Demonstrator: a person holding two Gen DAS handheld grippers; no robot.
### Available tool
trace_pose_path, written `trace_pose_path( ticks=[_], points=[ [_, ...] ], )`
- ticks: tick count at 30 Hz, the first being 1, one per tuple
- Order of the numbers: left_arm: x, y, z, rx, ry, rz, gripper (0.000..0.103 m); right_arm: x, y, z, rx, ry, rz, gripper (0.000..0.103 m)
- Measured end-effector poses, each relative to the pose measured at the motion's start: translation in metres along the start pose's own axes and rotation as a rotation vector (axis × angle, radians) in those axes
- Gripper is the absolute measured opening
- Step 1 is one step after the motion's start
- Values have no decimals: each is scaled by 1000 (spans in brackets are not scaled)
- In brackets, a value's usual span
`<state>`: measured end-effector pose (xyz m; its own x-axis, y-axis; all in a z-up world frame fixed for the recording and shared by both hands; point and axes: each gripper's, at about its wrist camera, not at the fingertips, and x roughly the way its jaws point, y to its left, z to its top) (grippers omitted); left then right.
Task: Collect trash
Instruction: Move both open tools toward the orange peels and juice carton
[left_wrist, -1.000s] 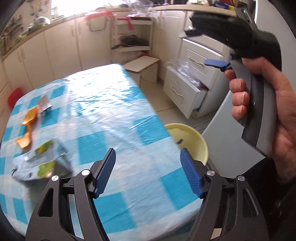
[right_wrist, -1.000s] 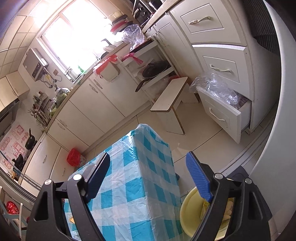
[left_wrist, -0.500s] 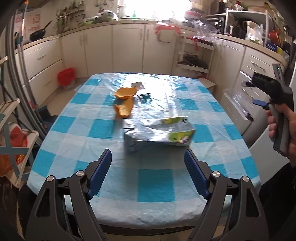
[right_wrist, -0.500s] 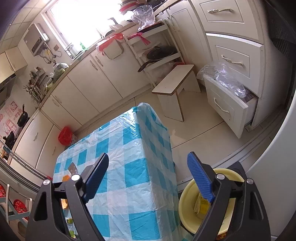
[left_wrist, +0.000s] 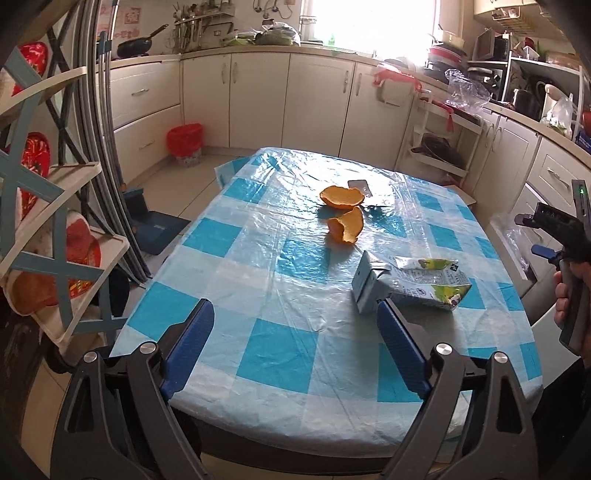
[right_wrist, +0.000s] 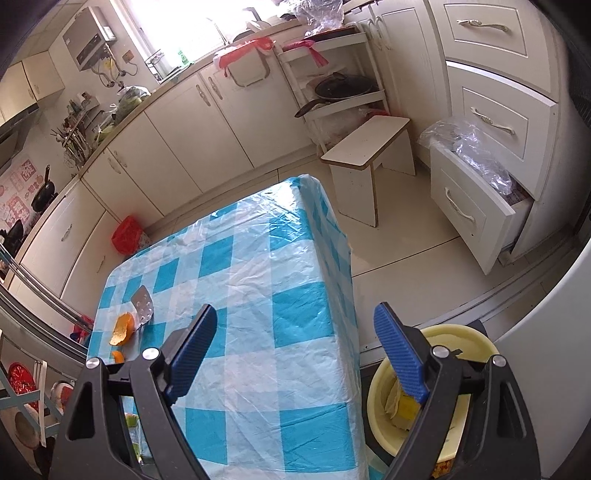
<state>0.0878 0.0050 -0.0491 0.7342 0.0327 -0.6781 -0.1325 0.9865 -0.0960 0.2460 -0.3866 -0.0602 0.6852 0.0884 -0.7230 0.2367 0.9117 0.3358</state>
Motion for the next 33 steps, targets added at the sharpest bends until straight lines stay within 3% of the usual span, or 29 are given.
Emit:
trace_pose_path(
  ticks=[15, 23, 33],
  points=[
    [23, 30, -8, -66, 43, 54, 93, 7, 57, -16, -185, 29, 79, 93],
    [30, 28, -10, -50, 55, 57, 95, 6, 80, -25, -308, 7, 66, 93],
    [34, 28, -11, -45, 63, 54, 95, 10, 81, -29, -331, 15, 56, 93]
  ],
)
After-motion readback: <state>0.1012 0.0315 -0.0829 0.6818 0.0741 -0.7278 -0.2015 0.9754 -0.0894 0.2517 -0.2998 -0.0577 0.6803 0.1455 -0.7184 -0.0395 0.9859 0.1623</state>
